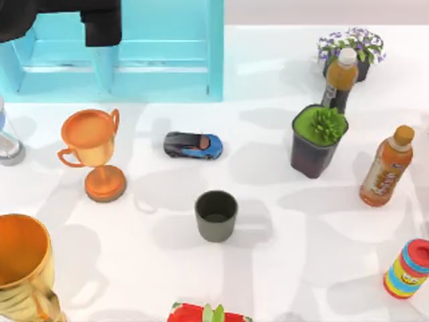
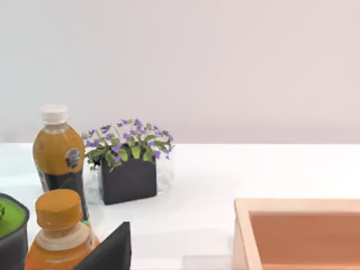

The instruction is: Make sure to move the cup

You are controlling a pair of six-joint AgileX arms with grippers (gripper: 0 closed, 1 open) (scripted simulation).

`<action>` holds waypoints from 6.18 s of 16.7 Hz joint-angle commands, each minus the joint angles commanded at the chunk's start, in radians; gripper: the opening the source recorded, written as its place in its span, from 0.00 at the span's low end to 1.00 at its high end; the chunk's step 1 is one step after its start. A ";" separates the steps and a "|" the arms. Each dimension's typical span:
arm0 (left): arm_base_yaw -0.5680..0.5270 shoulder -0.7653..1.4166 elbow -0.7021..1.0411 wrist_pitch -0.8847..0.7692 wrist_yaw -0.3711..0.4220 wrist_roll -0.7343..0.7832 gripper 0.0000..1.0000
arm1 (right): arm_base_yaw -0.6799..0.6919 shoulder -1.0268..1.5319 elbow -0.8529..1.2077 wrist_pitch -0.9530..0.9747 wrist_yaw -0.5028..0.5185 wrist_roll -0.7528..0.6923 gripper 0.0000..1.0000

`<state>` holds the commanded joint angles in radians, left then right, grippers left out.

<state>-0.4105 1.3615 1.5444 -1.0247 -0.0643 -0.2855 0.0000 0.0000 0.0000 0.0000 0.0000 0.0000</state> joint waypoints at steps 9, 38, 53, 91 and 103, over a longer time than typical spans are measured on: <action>-0.309 0.664 0.398 -0.332 0.050 -0.376 1.00 | 0.000 0.000 0.000 0.000 0.000 0.000 1.00; -0.386 0.852 0.131 -0.010 0.066 -0.482 0.70 | 0.000 0.000 0.000 0.000 0.000 0.000 1.00; -0.386 0.852 0.131 -0.010 0.066 -0.482 0.00 | 0.000 0.000 0.000 0.000 0.000 0.000 1.00; 0.491 0.355 -0.350 0.001 0.124 0.373 0.00 | 0.000 0.000 0.000 0.000 0.000 0.000 1.00; 0.435 0.418 -0.474 0.167 0.115 0.333 0.00 | 0.000 0.000 0.000 0.000 0.000 0.000 1.00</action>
<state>0.0247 1.7798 1.0700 -0.8574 0.0510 0.0480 0.0000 0.0000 0.0000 0.0000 0.0000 0.0000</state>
